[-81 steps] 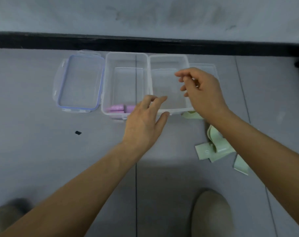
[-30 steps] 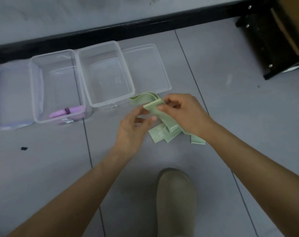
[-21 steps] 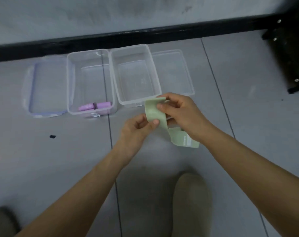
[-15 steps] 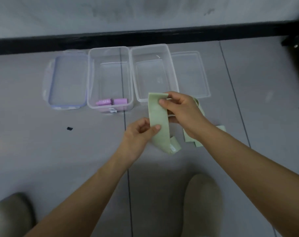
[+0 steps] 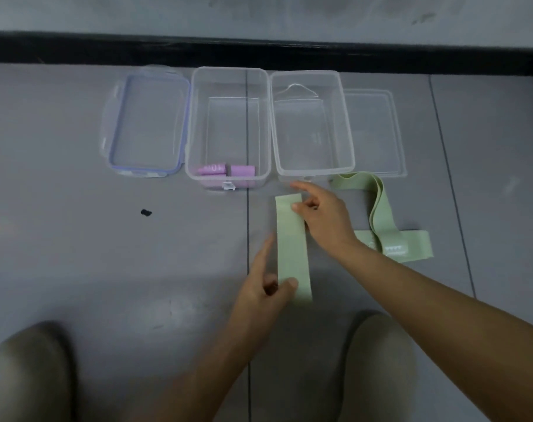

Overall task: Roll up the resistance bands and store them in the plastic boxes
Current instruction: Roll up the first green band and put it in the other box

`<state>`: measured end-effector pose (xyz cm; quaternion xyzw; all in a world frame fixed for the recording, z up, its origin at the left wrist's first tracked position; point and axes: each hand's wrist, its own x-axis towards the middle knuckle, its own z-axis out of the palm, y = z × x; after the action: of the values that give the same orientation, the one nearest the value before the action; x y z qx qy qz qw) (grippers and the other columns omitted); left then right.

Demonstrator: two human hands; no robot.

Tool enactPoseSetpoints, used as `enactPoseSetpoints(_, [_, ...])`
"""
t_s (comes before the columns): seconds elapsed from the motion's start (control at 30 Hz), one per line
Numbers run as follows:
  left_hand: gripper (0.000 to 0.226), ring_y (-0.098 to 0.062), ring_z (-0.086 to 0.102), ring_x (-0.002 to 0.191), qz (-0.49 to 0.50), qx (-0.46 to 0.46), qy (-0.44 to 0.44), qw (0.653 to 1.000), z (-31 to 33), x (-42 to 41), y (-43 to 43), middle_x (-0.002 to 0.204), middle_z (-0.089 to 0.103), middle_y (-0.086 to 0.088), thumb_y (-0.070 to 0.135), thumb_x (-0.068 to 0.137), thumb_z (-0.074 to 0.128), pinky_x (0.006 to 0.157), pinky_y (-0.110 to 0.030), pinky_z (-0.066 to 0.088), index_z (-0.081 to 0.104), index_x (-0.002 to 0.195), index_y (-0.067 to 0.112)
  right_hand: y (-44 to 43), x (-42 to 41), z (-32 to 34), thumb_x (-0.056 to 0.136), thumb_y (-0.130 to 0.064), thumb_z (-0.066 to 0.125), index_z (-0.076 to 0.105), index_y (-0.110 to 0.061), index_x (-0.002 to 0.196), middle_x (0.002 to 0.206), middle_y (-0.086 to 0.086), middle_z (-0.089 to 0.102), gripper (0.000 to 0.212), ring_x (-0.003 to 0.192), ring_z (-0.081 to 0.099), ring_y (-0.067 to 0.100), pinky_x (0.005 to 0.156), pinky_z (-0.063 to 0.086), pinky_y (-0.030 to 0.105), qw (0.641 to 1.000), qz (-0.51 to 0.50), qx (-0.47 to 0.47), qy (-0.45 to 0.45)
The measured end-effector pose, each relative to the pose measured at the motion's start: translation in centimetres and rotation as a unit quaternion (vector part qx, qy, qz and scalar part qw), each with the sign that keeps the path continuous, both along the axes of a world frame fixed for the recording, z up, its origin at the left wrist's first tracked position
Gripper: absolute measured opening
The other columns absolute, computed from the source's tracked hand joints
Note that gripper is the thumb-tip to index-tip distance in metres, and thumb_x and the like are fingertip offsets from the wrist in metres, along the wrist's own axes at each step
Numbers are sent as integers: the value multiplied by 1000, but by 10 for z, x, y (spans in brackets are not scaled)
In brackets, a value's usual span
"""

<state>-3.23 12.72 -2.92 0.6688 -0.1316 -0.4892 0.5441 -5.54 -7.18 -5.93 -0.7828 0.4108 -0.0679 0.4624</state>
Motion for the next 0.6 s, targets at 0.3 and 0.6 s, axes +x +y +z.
enactPoseSetpoints(0.3, [40, -3, 62, 108, -99, 44, -107, 988, -23, -7, 23, 123, 62, 21, 25, 89, 68, 92, -30, 54, 61, 123, 45, -4, 12, -15, 87, -26, 69, 58, -33, 101, 83, -10, 66, 19, 82, 64, 15, 83, 53, 42, 995, -92, 15, 30])
enactPoseSetpoints(0.6, [56, -5, 59, 65, -130, 79, -104, 983, -41, -32, 40, 86, 66, 4, 8, 90, 62, 65, -21, 51, 54, 122, 52, -11, 11, -17, 85, -32, 74, 61, -23, 98, 87, -13, 65, 21, 86, 63, 11, 83, 50, 33, 982, -172, 50, 57])
